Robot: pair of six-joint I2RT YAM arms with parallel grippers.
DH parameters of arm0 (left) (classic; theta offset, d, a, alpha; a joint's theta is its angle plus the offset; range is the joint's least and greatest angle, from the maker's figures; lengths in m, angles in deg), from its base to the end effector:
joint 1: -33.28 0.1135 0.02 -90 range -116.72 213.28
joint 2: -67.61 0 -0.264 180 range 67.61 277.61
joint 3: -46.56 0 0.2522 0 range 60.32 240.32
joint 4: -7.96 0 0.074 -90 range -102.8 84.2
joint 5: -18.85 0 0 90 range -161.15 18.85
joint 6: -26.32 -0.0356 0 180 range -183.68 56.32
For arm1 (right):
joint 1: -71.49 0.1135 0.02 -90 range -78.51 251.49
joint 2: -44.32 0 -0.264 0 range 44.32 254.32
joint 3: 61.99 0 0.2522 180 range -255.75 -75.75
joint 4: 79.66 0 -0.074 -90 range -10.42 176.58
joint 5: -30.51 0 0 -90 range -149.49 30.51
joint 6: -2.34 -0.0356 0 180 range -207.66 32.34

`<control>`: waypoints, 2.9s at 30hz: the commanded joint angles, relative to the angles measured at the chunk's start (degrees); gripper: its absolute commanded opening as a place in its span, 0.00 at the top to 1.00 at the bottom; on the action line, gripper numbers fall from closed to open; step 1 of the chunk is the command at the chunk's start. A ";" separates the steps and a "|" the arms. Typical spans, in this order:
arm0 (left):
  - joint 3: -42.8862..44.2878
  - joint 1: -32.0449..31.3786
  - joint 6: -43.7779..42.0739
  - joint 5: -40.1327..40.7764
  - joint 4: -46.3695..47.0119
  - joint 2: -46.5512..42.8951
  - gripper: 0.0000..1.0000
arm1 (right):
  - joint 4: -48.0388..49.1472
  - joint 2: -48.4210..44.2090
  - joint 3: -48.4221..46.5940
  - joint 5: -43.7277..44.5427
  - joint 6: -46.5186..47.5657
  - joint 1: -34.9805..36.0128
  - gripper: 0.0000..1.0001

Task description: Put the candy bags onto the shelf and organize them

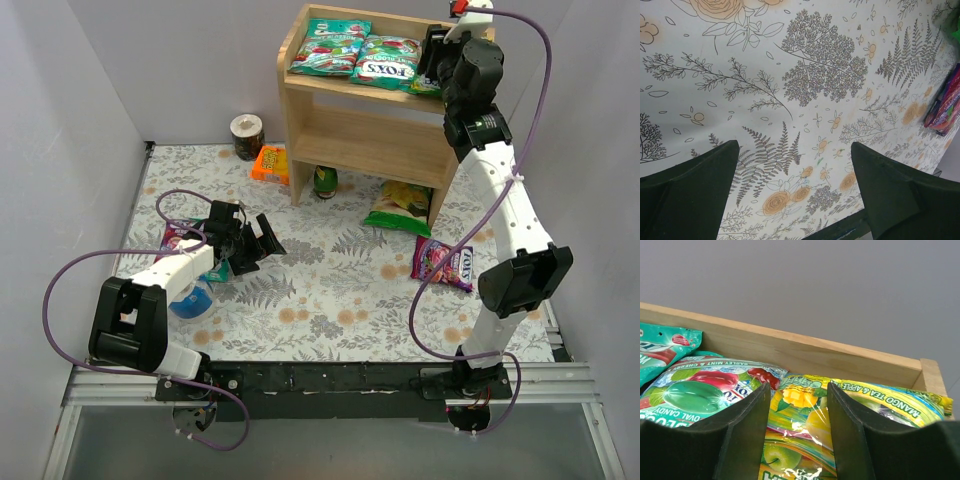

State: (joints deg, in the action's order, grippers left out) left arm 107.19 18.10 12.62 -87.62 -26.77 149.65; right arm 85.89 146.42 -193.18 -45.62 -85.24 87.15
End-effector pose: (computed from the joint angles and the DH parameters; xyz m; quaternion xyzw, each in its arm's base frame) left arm 0.2661 -0.0827 0.1931 -0.4455 0.8365 -0.3020 0.1030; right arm 0.3882 0.1000 0.5217 -0.0010 0.6143 0.0173 0.7889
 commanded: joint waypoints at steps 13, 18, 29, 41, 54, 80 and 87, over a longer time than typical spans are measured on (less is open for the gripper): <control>2.00 -0.20 -0.88 0.65 -0.12 0.23 0.05 | -12.92 -1.74 1.06 9.16 -16.73 -1.60 0.46; 1.38 -0.20 -0.62 0.74 -0.03 -0.48 0.05 | -18.29 -1.73 1.76 7.23 -25.34 -2.74 0.46; 1.38 -0.20 -0.62 0.65 0.05 -1.44 0.04 | -10.68 -0.67 -10.54 -8.93 -22.20 -3.44 0.42; 0.06 -0.20 0.08 1.35 2.60 -6.19 0.02 | -3.70 -18.33 -3.35 -7.37 -17.97 -3.44 0.27; 0.32 -0.20 -0.44 -1.37 5.33 -9.27 0.02 | -14.08 -33.29 11.43 10.74 -17.10 -3.44 0.41; -0.73 -0.20 -0.88 0.30 5.77 -9.71 0.02 | -7.58 0.02 -13.79 -2.52 -21.49 -9.68 0.82; -0.82 -0.20 -1.06 1.17 5.85 -9.00 0.02 | -6.61 1.61 -11.87 -2.80 -22.37 -9.51 0.85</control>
State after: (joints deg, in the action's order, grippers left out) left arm 106.75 18.10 12.18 -87.84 -21.96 141.33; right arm 75.40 148.67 -205.20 -47.90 -106.62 77.57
